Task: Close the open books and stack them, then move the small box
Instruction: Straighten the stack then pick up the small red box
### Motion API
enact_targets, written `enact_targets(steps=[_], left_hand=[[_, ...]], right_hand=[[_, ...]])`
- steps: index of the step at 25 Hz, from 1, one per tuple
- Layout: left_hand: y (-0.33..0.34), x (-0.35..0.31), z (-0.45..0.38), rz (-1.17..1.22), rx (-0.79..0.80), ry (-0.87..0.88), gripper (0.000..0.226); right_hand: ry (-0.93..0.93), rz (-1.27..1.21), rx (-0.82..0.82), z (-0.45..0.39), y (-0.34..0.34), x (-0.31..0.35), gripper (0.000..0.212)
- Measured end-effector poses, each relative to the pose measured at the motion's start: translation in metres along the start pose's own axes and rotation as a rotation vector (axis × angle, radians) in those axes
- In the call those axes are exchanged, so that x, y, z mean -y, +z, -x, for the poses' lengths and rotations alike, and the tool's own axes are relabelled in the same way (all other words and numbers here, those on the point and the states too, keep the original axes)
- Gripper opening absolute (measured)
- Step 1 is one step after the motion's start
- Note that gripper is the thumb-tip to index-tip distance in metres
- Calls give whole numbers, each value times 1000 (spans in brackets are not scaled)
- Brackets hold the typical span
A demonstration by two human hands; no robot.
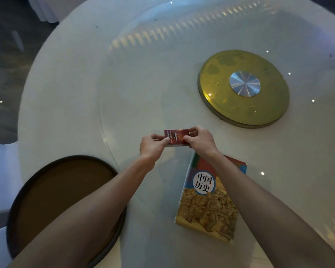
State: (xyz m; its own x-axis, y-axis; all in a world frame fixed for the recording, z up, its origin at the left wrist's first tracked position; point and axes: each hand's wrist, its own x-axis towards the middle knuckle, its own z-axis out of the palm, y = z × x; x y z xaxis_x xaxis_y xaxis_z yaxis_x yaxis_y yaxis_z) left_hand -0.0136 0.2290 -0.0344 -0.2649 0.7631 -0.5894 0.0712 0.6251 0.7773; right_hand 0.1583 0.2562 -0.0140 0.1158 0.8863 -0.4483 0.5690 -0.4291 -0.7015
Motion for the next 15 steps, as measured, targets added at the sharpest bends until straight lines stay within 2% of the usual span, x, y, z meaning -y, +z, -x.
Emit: enact_targets(steps=[5,15], left_hand=[[-78,29,37,65,-93,-18,18],[-222,145,101,35,-396,-161,23]], right_hand=[[-82,63,105,46,54,37,31],[-145,200,371,138,217,67,27]])
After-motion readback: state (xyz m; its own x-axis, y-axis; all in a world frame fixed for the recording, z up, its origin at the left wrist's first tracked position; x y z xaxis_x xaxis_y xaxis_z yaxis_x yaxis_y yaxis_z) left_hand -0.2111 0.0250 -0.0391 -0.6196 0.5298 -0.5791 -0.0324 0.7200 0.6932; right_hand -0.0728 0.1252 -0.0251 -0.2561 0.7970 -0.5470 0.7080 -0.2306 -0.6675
